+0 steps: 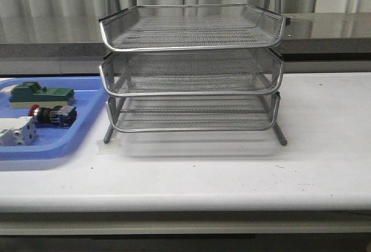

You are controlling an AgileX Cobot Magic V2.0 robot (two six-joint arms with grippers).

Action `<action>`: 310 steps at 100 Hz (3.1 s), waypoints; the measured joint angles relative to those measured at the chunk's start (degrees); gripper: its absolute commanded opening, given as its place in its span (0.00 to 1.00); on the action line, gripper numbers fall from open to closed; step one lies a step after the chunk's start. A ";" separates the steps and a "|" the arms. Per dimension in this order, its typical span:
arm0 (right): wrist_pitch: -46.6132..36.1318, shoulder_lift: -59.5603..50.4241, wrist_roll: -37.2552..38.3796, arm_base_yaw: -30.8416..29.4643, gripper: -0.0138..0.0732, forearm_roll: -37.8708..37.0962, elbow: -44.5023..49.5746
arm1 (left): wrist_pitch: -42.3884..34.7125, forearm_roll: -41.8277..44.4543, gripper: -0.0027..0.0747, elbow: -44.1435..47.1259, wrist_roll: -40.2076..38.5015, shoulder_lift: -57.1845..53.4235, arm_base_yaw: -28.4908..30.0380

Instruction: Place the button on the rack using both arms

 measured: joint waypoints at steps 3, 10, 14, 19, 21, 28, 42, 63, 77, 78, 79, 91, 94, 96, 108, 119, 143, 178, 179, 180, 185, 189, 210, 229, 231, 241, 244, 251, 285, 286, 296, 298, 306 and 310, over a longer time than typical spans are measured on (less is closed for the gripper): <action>0.00 0.00 0.00 0.00 0.09 0.00 0.00 | 0.00 0.00 0.01 0.00 0.00 0.00 0.00; 0.00 0.00 0.00 0.00 0.09 0.00 0.00 | 0.00 0.00 0.01 0.00 0.00 0.00 0.00; 0.00 0.00 0.00 0.00 0.09 0.00 0.00 | 0.00 0.00 0.01 0.00 0.00 0.00 0.00; 0.00 0.00 0.00 0.00 0.09 0.00 0.00 | 0.00 0.00 0.01 0.00 0.00 0.00 0.00; 0.00 0.00 0.00 0.00 0.09 0.00 0.00 | 0.00 0.00 0.01 0.00 0.00 0.00 0.00; 0.00 0.00 0.00 0.00 0.09 0.00 0.00 | 0.00 0.00 0.01 0.00 0.00 0.00 0.00; 0.00 0.00 0.00 0.00 0.09 0.00 0.00 | 0.00 0.00 0.01 0.00 0.00 0.00 0.00; 0.00 0.00 0.00 0.00 0.09 0.00 0.00 | 0.00 0.00 0.01 0.00 0.00 0.00 0.00; 0.00 0.00 0.00 0.00 0.09 0.00 0.00 | 0.00 0.00 0.01 0.00 0.00 0.00 0.00; 0.00 0.00 0.00 0.00 0.09 0.00 0.00 | 0.00 0.00 0.01 0.00 0.00 0.00 0.00; -0.12 0.00 0.00 0.00 0.09 0.00 0.00 | 0.00 0.00 0.01 0.00 0.00 0.00 0.00; -3.27 0.00 0.00 0.00 0.09 0.00 0.00 | 0.00 0.00 0.01 0.00 0.00 0.00 0.00; -4.52 0.00 0.00 0.00 0.09 0.00 0.00 | 0.00 0.00 0.01 0.00 0.00 0.00 0.00; -5.32 0.00 0.00 0.00 0.09 0.30 0.00 | 0.00 0.00 0.01 0.00 0.00 0.00 0.00; -5.80 0.00 0.00 0.00 0.09 4.25 -1.70 | 0.00 0.00 0.01 0.00 0.00 0.00 0.00; -0.78 0.30 0.00 0.00 0.09 9.29 -6.31 | 0.00 0.00 0.01 0.00 0.00 0.00 0.00; 17.02 12.94 0.00 0.00 0.09 12.12 -20.56 | 0.00 0.00 0.01 0.00 0.00 0.00 0.00; 23.46 36.10 0.00 0.00 0.09 22.65 -32.50 | 0.00 0.00 0.01 0.00 0.00 0.00 0.00; 23.15 36.43 0.00 0.00 0.09 23.06 -32.50 | 0.00 0.00 0.01 0.00 0.00 0.00 0.00; 22.98 37.08 0.00 0.00 0.09 23.93 -32.50 | 0.00 0.00 0.01 0.00 0.00 0.00 0.00; 21.88 39.30 0.00 0.00 0.09 27.17 -32.59 | 0.00 0.00 0.01 0.00 0.00 0.00 0.00; 21.05 41.15 0.00 0.00 0.09 29.47 -32.59 | 0.00 0.00 0.01 0.00 0.00 0.00 0.00; 18.53 50.80 -0.11 0.00 0.19 38.14 -32.59 | 0.00 0.00 0.01 0.00 0.00 0.00 0.00; 17.26 58.92 -4.86 0.00 0.52 46.34 -32.59 | 0.00 0.00 0.01 0.00 0.00 0.00 0.00; 16.90 59.60 -6.01 0.00 0.53 47.68 -32.59 | 0.00 0.00 0.01 0.00 0.00 0.00 0.00; 14.99 62.64 -12.77 0.04 0.55 55.20 -32.73 | 0.00 0.00 0.01 0.00 0.00 0.00 0.00; 14.49 63.52 -15.15 0.04 0.55 57.72 -32.86 | 0.00 0.00 0.01 0.00 0.00 0.00 0.00; 13.68 65.99 -21.72 0.04 0.55 64.63 -33.26 | 0.00 0.00 0.01 0.00 0.00 0.00 0.00; 16.12 82.07 -51.36 0.04 0.55 94.02 -37.88 | 0.00 0.00 0.01 0.00 0.00 0.00 0.00; 16.15 82.41 -51.67 0.04 0.55 94.30 -38.00 | 0.00 0.00 0.01 0.00 0.00 0.00 0.00; 17.84 87.25 -54.42 0.04 0.55 96.71 -39.76 | 0.00 0.00 0.01 0.00 0.00 0.00 0.00; 18.27 88.14 -54.65 0.04 0.55 96.85 -40.18 | 0.00 0.00 0.01 0.00 0.00 0.00 0.00; 19.88 91.05 -55.33 0.04 0.55 97.41 -41.82 | 0.00 0.00 0.01 0.00 0.00 0.00 0.00; 20.64 92.36 -55.45 0.04 0.55 97.52 -42.53 | 0.00 0.00 0.01 0.00 0.00 0.00 0.00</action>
